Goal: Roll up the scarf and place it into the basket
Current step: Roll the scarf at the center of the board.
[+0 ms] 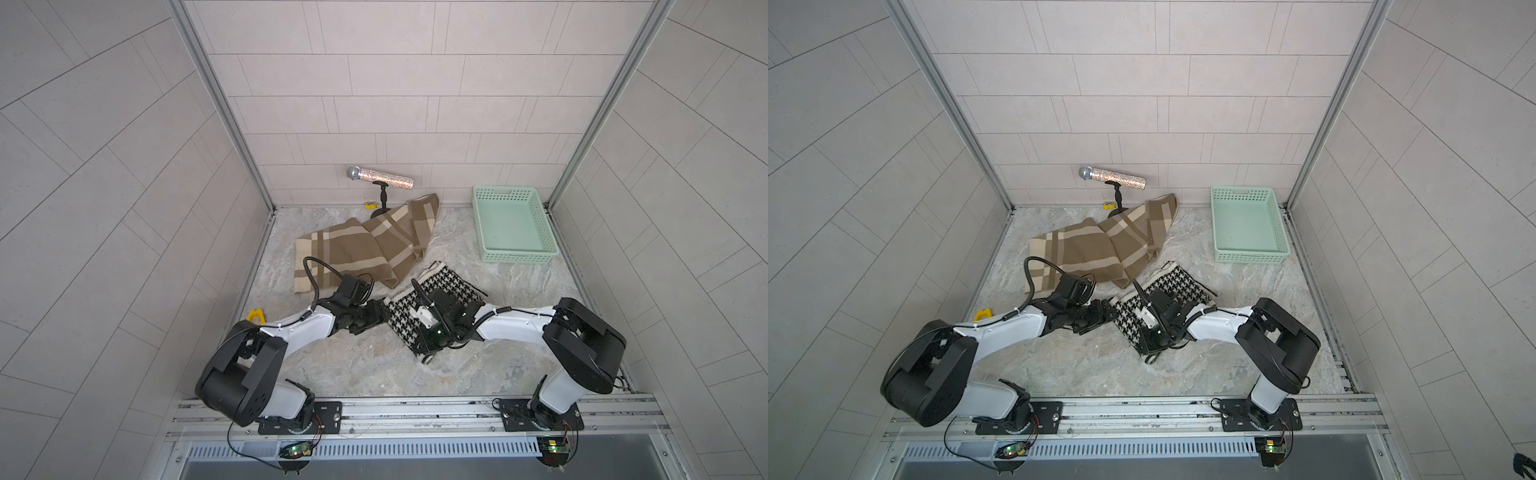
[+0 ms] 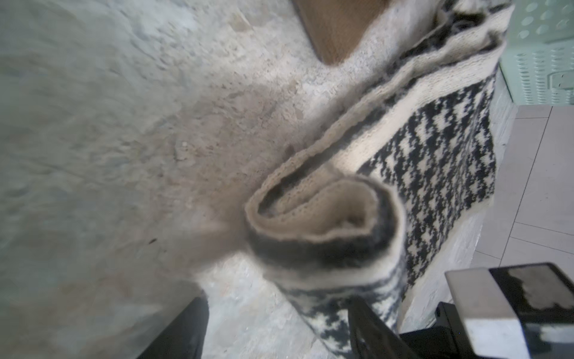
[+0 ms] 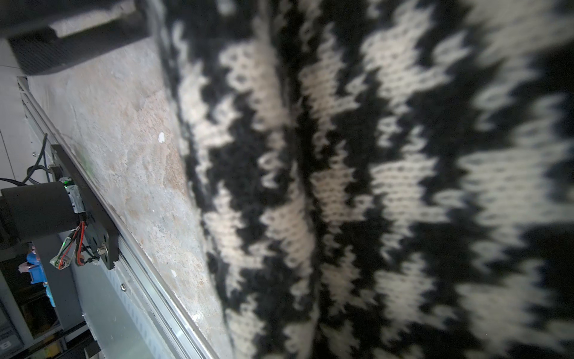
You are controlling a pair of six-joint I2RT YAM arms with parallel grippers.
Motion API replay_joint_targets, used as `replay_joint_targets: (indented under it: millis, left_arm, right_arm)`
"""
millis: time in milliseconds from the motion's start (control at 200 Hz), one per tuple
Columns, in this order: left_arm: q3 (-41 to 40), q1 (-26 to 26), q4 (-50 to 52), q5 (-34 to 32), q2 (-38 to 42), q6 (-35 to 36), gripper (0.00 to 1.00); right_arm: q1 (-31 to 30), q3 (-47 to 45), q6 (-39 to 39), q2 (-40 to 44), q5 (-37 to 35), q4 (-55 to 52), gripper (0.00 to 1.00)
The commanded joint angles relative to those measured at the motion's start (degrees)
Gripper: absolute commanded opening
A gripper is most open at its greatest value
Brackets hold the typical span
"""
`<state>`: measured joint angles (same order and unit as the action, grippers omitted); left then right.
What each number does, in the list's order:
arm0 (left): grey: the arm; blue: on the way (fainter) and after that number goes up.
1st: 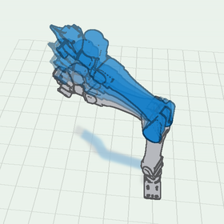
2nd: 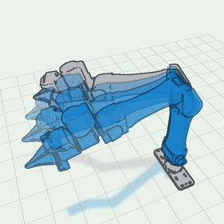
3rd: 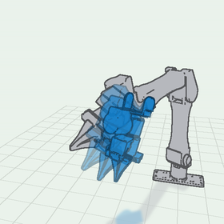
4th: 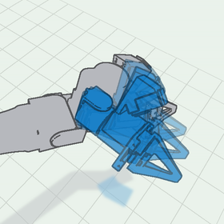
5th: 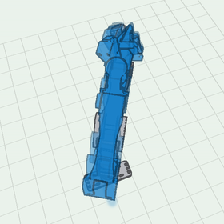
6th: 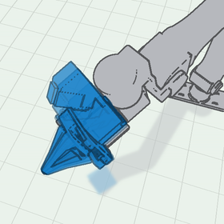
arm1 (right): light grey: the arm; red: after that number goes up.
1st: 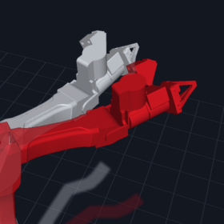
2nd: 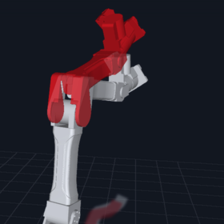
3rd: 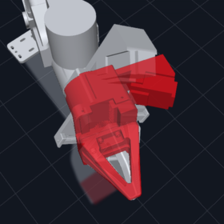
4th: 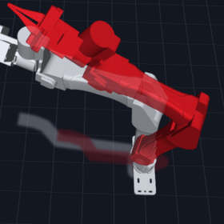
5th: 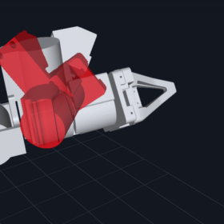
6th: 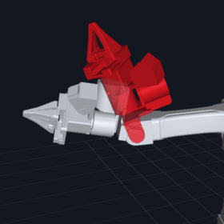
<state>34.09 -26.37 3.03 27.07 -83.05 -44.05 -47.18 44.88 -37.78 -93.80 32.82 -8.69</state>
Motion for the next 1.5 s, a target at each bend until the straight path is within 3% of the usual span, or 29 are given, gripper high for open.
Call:
replay_joint_targets:
  millis: [0, 185, 295, 330, 365, 555, 671, 841, 996, 1221, 1326, 1491]
  left_arm:
    - [1.6, 0.1, -6.0, 1.2, -4.0, -1.3, 0.71]
    - [1.5, 0.0, -12.9, 2.4, -11.9, -3.3, 0.52]
    - [1.7, -0.1, -17.7, 2.8, -15.2, -5.3, 0.23]
    - [1.9, 0.0, -17.6, 2.4, -15.6, -5.5, 0.08]
    - [2.0, 0.0, -17.1, 1.8, -15.5, -5.5, 0.0]
    - [6.7, 0.1, 1.9, -5.8, -9.5, 1.3, 0.0]
    - [10.0, 0.1, 16.2, -12.4, -5.4, 6.8, 0.0]
    - [13.7, 0.1, 30.2, -19.5, -1.9, 8.5, 0.0]
    - [16.9, 0.0, 36.9, -20.7, -2.4, 8.9, 0.0]
    - [20.9, 0.0, 42.9, -20.3, -6.0, 10.2, 0.0]
    - [21.8, 0.0, 43.0, -20.1, -6.9, 10.2, 0.0]
    - [23.1, 0.0, 43.1, -19.7, -7.6, 10.4, 0.0]
  right_arm:
    - [0.2, -0.7, -1.0, -0.7, 1.4, 1.3, 0.0]
    - [0.7, -0.7, -0.7, -0.6, 1.8, 1.2, 0.0]
    - [0.7, 0.1, 0.4, -0.4, 0.3, -1.6, 0.07]
    - [0.7, 0.4, 1.0, 0.1, -0.8, -3.1, 0.12]
    - [0.6, 0.8, 1.6, 0.8, -2.3, -4.9, 0.18]
    - [-0.5, 3.1, 5.2, 9.2, -17.4, -16.5, 0.5]
    - [-4.4, 4.4, 8.1, 15.7, -29.7, -19.8, 0.6]
    - [-15.1, 7.5, 13.4, 18.2, -47.3, -20.2, 0.62]
    - [-26.0, 12.1, 18.5, 12.4, -58.6, -19.7, 0.63]
    - [-37.4, 17.6, 22.8, 0.5, -67.6, -15.4, 0.63]
    - [-39.1, 21.6, 23.4, -5.1, -69.0, -16.2, 0.62]
    - [-38.4, 21.5, 23.4, -7.4, -65.0, -12.6, 0.61]
